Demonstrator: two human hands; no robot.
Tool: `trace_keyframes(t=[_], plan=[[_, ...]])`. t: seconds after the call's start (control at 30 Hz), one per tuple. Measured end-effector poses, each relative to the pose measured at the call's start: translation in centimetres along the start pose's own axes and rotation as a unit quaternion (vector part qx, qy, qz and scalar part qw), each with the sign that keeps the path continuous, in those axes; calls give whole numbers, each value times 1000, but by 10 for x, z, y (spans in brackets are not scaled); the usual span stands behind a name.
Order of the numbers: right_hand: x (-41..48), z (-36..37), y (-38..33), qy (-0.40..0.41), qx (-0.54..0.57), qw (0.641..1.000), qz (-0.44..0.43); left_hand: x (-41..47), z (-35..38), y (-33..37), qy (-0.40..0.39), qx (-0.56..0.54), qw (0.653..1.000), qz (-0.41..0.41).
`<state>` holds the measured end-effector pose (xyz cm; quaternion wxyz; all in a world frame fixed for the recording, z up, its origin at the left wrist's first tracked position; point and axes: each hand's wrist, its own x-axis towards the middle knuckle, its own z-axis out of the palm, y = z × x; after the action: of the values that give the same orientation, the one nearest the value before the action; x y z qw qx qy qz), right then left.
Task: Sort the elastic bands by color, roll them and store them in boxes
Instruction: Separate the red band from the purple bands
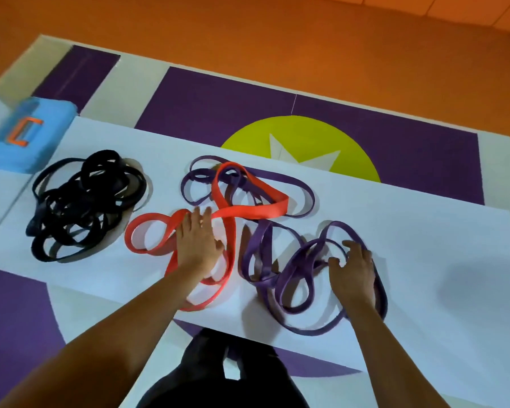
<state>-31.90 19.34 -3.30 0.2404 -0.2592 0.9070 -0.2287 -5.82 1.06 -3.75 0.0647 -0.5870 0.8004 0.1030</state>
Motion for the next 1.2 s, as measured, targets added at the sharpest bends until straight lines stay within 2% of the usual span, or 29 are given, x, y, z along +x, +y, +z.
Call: trace_keyframes(t=[0.07, 0.13, 0.2, 0.3, 0.43, 0.57, 0.73, 0.87, 0.93, 1.0, 1.1, 1.2], plan=[[-6, 9, -11, -24, 4, 999, -32, 16, -1, -25, -76, 22, 995, -61], [-10, 15, -21, -35, 9, 998, -50, 25, 0, -42, -116, 37, 989, -79], [-14, 19, -32, -46, 10, 997, -59, 28, 0, -51, -133, 54, 984, -101], [-18, 27, -48, -74, -7, 994, -78, 27, -7, -58, -114, 62, 984, -126], [-24, 40, -80, -118, -28, 987, -110, 13, -21, -75, -73, -49, 993, -78], [-27, 54, -116, -149, -34, 977, -150, -14, -51, -83, -58, -186, 981, -14], [-27, 61, -154, -190, -85, 962, -179, -42, -106, -75, -27, -338, 941, -21], [-26, 71, -167, -233, -156, 943, -181, -50, -160, -64, 11, -449, 893, 33], [-28, 75, -172, -211, -148, 945, -203, -51, -182, -61, 13, -469, 881, 70], [-30, 75, -181, -148, -123, 956, -219, -50, -198, -60, 24, -462, 883, 81], [-30, 71, -195, -33, -8, 963, -267, -48, -215, -66, 67, -464, 881, 62], [-27, 69, -203, 39, 87, 945, -314, -43, -224, -79, 110, -449, 886, 35]])
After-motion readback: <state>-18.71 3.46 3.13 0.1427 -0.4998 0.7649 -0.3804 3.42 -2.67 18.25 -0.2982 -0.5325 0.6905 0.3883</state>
